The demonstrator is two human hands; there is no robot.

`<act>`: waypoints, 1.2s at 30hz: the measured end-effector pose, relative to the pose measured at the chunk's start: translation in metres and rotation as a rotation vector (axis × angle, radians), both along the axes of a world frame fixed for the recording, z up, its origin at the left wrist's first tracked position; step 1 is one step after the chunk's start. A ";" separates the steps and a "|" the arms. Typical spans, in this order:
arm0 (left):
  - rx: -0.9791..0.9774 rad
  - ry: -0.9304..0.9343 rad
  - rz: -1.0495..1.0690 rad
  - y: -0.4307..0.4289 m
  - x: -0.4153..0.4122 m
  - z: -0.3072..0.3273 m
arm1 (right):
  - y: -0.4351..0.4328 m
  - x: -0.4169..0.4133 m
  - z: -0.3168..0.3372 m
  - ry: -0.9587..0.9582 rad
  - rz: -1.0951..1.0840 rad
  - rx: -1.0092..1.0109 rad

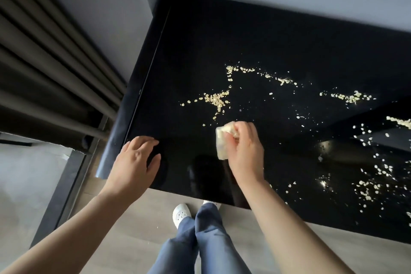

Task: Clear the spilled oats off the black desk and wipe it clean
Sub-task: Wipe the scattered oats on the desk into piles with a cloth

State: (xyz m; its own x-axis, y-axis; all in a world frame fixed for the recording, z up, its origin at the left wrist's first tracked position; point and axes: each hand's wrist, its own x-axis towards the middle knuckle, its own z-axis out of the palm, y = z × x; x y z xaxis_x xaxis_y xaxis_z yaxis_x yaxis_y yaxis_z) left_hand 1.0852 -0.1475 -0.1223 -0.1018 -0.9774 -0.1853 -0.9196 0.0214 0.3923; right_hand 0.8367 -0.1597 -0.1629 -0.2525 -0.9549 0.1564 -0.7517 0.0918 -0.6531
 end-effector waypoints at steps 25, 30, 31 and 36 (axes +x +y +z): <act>0.008 -0.045 -0.268 -0.084 0.034 0.002 | -0.035 0.007 0.002 -0.021 -0.359 0.052; -0.028 -0.057 -0.332 -0.103 0.043 -0.008 | -0.025 0.007 0.020 0.000 -0.551 0.012; -0.026 -0.056 -0.332 -0.106 0.045 -0.009 | -0.025 0.022 0.022 -0.001 -0.505 0.003; 0.005 0.005 -0.299 -0.112 0.058 -0.014 | -0.054 0.115 0.013 -0.118 -0.268 -0.061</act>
State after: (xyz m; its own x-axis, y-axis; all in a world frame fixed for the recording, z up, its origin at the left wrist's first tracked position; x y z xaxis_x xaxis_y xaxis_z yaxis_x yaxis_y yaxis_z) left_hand 1.1433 -0.2593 -0.1363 -0.3863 -0.9028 -0.1890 -0.8707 0.2894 0.3976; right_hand 0.9513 -0.2138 -0.1496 -0.5140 -0.8416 0.1658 -0.6248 0.2348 -0.7446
